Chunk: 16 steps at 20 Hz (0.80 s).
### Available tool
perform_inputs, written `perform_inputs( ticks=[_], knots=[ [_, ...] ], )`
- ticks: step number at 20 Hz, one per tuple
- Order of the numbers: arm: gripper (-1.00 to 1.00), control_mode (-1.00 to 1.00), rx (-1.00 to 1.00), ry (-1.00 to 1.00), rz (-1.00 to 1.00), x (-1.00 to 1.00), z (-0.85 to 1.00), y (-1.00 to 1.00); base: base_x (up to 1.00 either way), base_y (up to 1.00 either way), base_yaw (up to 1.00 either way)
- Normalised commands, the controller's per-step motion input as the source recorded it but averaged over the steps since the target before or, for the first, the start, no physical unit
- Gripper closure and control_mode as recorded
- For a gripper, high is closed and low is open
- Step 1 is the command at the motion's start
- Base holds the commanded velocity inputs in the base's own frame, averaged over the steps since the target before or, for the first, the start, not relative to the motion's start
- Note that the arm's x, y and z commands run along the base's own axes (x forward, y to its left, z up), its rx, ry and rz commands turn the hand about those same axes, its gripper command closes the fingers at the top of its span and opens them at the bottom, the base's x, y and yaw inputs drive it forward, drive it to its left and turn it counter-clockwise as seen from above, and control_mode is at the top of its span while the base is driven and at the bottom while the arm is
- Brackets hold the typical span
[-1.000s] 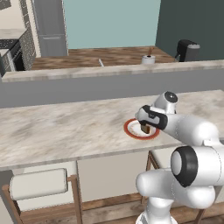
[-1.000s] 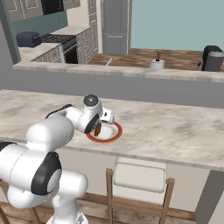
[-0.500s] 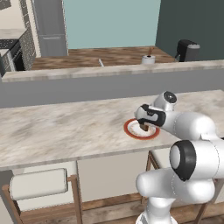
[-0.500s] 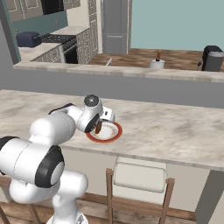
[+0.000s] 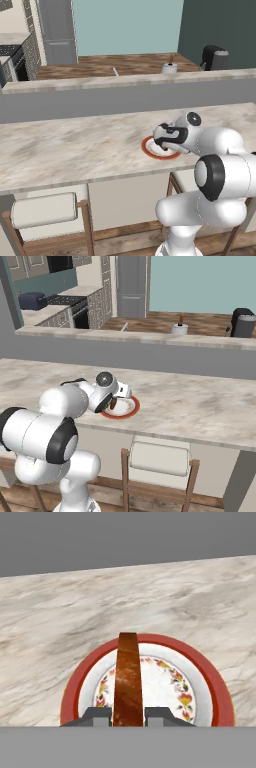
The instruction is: Start the toaster. Once the lever pops up, take the bread to the plate on the dining counter.
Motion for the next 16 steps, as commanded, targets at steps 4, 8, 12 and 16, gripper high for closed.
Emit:
perform_inputs(
  ticks=[4, 8, 12, 16],
  knots=[
    [1.00, -1.00, 0.00, 0.00, 0.00, 0.00, -0.04, 0.00, 0.00, 0.00, 0.00],
    [1.00, -1.00, 0.00, 0.00, 0.00, 0.04, 0.00, 0.00, 0.00, 0.00, 0.00],
    [1.00, -1.00, 0.00, 0.00, 0.00, 0.08, 0.00, 0.00, 0.00, 0.00, 0.00],
    [1.00, -1.00, 0.00, 0.00, 0.00, 0.11, -0.12, 0.00, 0.00, 0.00, 0.00]
  ],
)
